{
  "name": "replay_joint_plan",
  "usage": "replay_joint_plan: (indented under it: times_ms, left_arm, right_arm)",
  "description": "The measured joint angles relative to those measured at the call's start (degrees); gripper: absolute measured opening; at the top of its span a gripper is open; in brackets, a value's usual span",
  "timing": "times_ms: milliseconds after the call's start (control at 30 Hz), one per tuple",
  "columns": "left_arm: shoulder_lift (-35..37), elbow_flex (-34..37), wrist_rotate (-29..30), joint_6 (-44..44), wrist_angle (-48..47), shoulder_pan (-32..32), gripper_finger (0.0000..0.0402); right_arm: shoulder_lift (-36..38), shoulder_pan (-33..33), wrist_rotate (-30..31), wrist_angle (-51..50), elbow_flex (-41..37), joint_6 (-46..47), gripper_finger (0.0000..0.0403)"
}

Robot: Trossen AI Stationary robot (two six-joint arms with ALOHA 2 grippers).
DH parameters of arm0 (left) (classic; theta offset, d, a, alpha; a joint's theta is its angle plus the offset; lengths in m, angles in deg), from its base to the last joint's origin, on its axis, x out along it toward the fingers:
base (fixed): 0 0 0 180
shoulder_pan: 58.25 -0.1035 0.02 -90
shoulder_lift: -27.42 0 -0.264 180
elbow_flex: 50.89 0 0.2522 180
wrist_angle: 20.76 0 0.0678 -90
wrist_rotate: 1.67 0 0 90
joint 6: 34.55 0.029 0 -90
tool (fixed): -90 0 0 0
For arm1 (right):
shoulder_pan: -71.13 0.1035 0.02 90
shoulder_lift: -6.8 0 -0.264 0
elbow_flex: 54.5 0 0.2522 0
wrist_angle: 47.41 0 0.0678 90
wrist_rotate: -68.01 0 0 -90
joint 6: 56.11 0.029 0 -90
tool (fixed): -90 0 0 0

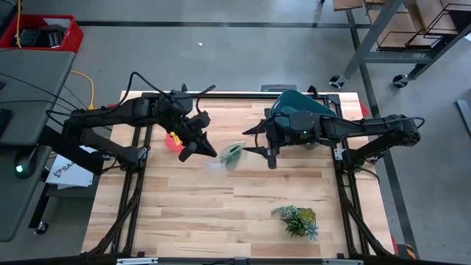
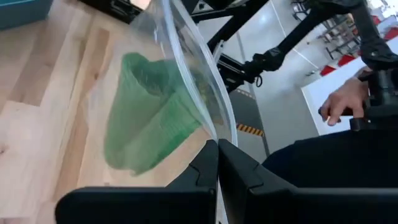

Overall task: Roll bandage
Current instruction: Close the transparent zip bag

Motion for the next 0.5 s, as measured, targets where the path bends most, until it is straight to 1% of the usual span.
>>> replay_joint_plan:
  times_ms: [133, 267, 500]
  left_arm:
    - [-0.32, 0.0, 0.33, 0.44, 0.51, 0.14, 0.0]
    - [-0.97, 0.0, 0.44, 1.79, 1.0, 0.11, 0.0]
    - [-2.58, 0.0, 0.53, 1.95, 1.82, -0.04, 0.0]
  right_arm:
    - [0.0, 0.15, -3.04, 0.06, 0.0, 0.21, 0.0225]
    - [0.0, 0.21, -7.46, 0.58, 0.0, 2.48, 0.0225]
    - [0.0, 0.21, -8.46, 2.46, 0.0, 4.46, 0.0225]
